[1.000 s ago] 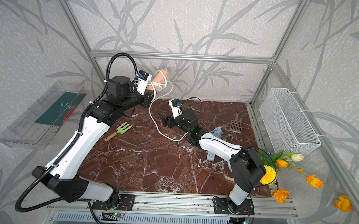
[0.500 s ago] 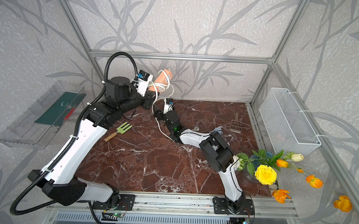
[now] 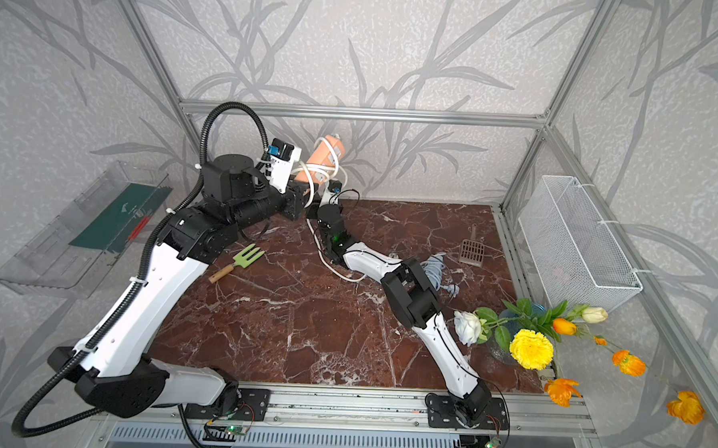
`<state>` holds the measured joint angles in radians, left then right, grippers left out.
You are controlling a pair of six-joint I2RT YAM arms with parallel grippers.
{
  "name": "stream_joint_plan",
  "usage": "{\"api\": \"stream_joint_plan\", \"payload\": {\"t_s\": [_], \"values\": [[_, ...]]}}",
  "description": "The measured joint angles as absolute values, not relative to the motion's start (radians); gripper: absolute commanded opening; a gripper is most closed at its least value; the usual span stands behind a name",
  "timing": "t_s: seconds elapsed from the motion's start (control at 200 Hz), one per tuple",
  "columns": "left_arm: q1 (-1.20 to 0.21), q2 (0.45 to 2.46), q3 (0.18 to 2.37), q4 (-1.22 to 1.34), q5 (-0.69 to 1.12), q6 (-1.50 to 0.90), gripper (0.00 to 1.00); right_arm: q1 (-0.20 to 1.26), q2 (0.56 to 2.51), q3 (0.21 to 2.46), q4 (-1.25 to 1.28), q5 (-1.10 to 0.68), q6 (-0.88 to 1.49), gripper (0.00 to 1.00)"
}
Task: Wrap the cord around the power strip
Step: Wrap the power cord around the power strip.
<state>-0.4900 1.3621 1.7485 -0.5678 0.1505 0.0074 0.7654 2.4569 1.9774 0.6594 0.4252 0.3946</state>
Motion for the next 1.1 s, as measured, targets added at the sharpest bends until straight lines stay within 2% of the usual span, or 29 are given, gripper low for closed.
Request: {"api": "stream_joint_plan", "payload": {"t_s": [0.08,0.24,0.39,0.475,0.605,0.72,0.83,1.1], "values": [[-0.489,1.354,1.748,-0.569,0.140,0.011,0.00,0.765,2.442,1.905,0.675,0.409,0.371,0.00],[-0.440,1.353,1.748,-0.612,0.094,0.054,0.00,0.767,2.275,1.497,0.748,0.366,0.270,0.00],[-0.270,1.382,1.734,-0.665,0.045,0.059,0.00,0.802,2.023,1.089,0.850,0.335,0.094,0.00],[-0.220,1.418,1.726,-0.675,-0.015,0.080,0.00,0.840,1.904,0.937,0.916,0.318,-0.043,0.00],[-0.226,1.508,1.715,-0.680,-0.080,0.131,0.00,0.901,1.737,0.780,0.972,0.274,-0.293,0.00],[-0.244,1.570,1.657,-0.682,-0.103,0.159,0.00,0.913,1.612,0.773,0.931,0.224,-0.474,0.00],[-0.287,1.587,1.578,-0.688,-0.084,0.186,0.00,0.883,1.536,0.870,0.840,0.179,-0.595,0.00],[-0.410,1.425,1.391,-0.703,0.265,0.192,0.00,0.671,1.552,1.287,0.529,-0.041,-0.595,0.00]]}}
